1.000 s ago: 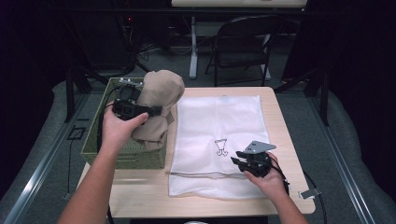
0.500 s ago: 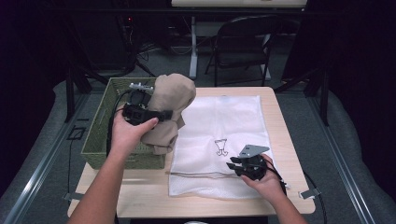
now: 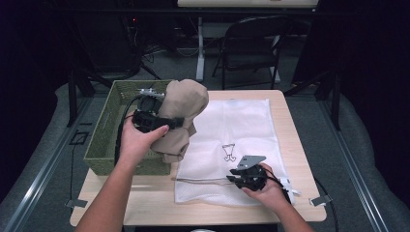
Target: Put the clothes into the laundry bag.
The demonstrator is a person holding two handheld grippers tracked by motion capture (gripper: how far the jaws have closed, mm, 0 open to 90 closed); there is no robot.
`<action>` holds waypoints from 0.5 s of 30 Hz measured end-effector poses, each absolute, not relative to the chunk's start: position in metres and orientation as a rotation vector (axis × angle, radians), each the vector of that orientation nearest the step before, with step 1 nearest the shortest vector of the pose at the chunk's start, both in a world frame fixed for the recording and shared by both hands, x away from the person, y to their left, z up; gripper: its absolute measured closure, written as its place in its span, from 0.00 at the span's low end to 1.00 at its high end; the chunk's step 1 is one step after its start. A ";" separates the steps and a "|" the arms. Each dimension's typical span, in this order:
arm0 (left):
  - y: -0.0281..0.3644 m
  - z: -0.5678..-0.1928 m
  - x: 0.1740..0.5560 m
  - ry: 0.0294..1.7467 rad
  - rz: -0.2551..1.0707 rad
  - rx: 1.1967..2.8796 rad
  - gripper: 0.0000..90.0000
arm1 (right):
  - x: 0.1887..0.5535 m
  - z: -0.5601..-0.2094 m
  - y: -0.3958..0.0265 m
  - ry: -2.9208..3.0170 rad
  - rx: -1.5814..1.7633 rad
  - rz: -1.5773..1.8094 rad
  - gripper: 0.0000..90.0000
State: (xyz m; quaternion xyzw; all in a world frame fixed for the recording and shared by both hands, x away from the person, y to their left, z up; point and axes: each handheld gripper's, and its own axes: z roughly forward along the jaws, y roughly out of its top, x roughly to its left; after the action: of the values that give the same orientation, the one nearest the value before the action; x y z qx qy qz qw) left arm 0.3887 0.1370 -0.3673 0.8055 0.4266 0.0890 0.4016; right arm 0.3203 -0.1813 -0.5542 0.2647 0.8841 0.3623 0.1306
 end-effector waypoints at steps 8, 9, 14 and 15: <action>0.133 -0.368 0.387 1.067 0.221 2.033 0.52 | 0.319 -0.561 -0.172 2.604 0.708 1.000 0.77; 0.132 -0.368 0.387 1.066 0.216 2.033 0.52 | 0.320 -0.563 -0.171 2.619 0.693 0.979 0.76; 0.131 -0.369 0.387 1.063 0.213 2.035 0.52 | 0.320 -0.567 -0.168 2.626 0.677 0.951 0.74; 0.131 -0.369 0.387 1.063 0.213 2.035 0.52 | 0.320 -0.567 -0.168 2.626 0.677 0.951 0.74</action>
State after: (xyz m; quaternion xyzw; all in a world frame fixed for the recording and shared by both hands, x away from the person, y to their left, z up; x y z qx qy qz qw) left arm 0.3873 0.1309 -0.3690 0.8066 0.4213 0.0843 0.4059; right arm 0.3201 -0.1683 -0.5672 0.2336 0.9056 0.3280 0.1334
